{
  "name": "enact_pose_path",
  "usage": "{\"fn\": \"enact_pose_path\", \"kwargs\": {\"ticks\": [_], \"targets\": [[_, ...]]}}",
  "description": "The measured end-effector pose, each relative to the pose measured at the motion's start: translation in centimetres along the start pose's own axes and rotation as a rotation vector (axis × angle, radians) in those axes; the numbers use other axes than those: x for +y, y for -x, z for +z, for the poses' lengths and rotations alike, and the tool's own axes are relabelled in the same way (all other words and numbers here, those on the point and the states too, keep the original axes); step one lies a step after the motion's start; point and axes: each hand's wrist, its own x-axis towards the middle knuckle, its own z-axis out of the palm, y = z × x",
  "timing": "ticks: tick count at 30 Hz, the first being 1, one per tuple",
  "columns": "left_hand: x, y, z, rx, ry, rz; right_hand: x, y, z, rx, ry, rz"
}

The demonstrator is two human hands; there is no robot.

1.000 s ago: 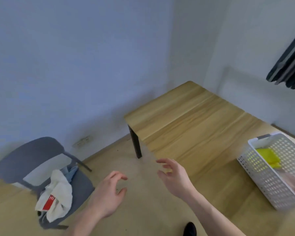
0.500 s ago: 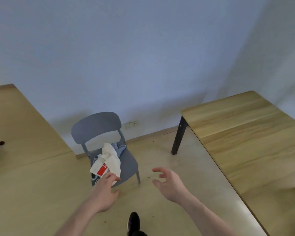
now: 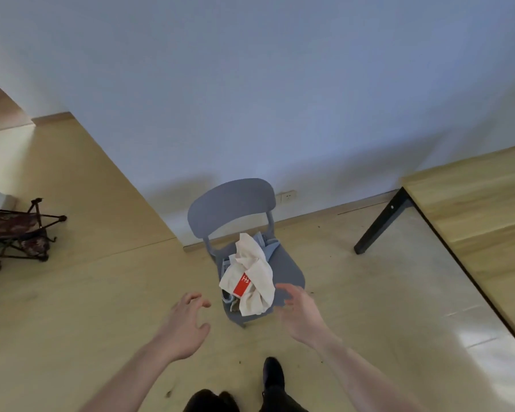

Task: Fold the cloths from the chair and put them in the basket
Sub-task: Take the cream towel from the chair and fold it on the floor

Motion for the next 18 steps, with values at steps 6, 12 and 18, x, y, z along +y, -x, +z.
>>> {"fn": "enact_pose_path", "kwargs": {"ticks": [6, 12, 18], "targets": [[-0.4, -9.4, 0.1, -0.194, -0.080, 0.136, -2.0, -1.0, 1.2, 0.110, 0.030, 0.086], [-0.1, -21.4, 2.9, -0.373, -0.176, 0.234, 0.6, -1.8, 3.1, 0.327, -0.035, 0.303], [0.2, -31.5, 8.9, -0.425, -0.223, 0.244, 3.7, -5.0, 7.3, 0.428, -0.062, 0.407]]}}
